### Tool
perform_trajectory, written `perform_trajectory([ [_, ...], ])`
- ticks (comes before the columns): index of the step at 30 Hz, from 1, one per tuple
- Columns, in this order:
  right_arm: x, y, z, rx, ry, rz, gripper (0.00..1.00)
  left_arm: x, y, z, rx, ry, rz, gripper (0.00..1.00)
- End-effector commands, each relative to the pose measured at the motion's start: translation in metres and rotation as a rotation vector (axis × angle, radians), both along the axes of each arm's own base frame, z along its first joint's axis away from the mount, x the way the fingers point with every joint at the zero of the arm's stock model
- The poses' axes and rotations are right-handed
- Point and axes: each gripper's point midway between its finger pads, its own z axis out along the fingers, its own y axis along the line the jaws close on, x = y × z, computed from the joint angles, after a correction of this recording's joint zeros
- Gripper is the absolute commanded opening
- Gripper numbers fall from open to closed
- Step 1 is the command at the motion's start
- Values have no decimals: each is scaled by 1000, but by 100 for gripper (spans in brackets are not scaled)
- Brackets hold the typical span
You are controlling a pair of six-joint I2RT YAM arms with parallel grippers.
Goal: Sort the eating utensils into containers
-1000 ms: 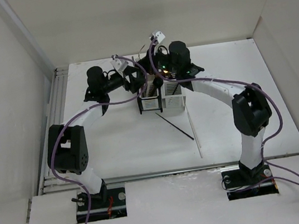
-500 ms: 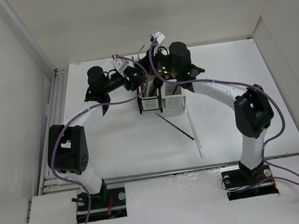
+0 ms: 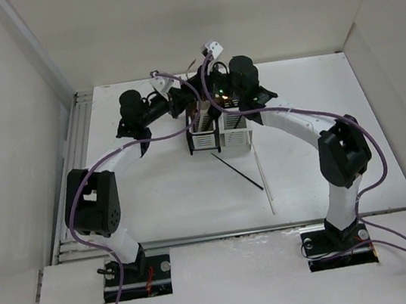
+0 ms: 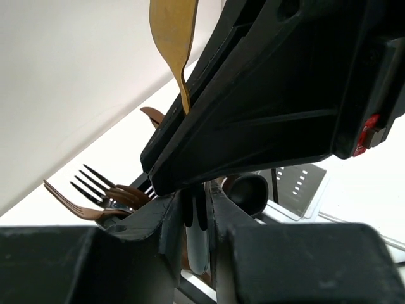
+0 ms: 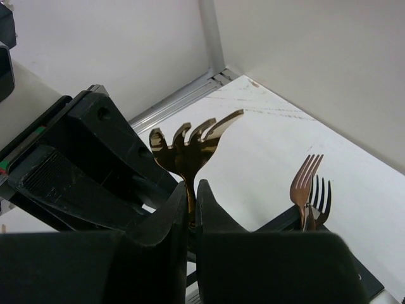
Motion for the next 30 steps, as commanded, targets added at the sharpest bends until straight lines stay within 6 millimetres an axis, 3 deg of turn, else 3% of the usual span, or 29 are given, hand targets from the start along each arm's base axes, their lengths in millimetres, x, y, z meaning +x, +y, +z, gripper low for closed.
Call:
perform_trajectory([
  [1, -7, 1, 57, 73, -121, 34, 1, 1, 0, 57, -48, -168, 17, 0],
  [2, -5, 2, 52, 69, -113, 34, 25, 2, 1, 60, -54, -181, 28, 0],
  [3, -3, -1, 56, 72, -123, 38, 40, 8, 2, 60, -60, -190, 49, 0],
  [5, 1, -6, 61, 76, -132, 26, 51, 15, 5, 68, -77, -222, 82, 0],
  [7, 16, -22, 61, 83, -123, -32, 73, 28, 9, 70, -104, -240, 133, 0],
  [8, 16, -24, 65, 84, -123, -46, 86, 32, 9, 80, -124, -262, 141, 0],
  [11, 31, -44, 56, 69, -100, -95, 100, 44, 8, 81, -156, -288, 157, 0],
  [14, 34, -58, 47, 40, -70, -119, 100, 58, 5, 72, -188, -281, 169, 0],
  [19, 29, -90, 11, -66, -34, -173, 100, 75, -5, 63, -260, -246, 134, 0],
  [25, 33, -142, 9, -128, -19, -293, 100, 78, -20, 28, -282, -166, 68, 0],
  [29, 37, -157, 0, -156, 11, -319, 100, 81, -25, 18, -290, -141, 71, 0],
  [30, 39, -164, 7, -158, -3, -332, 100, 82, -24, 18, -293, -141, 80, 0],
])
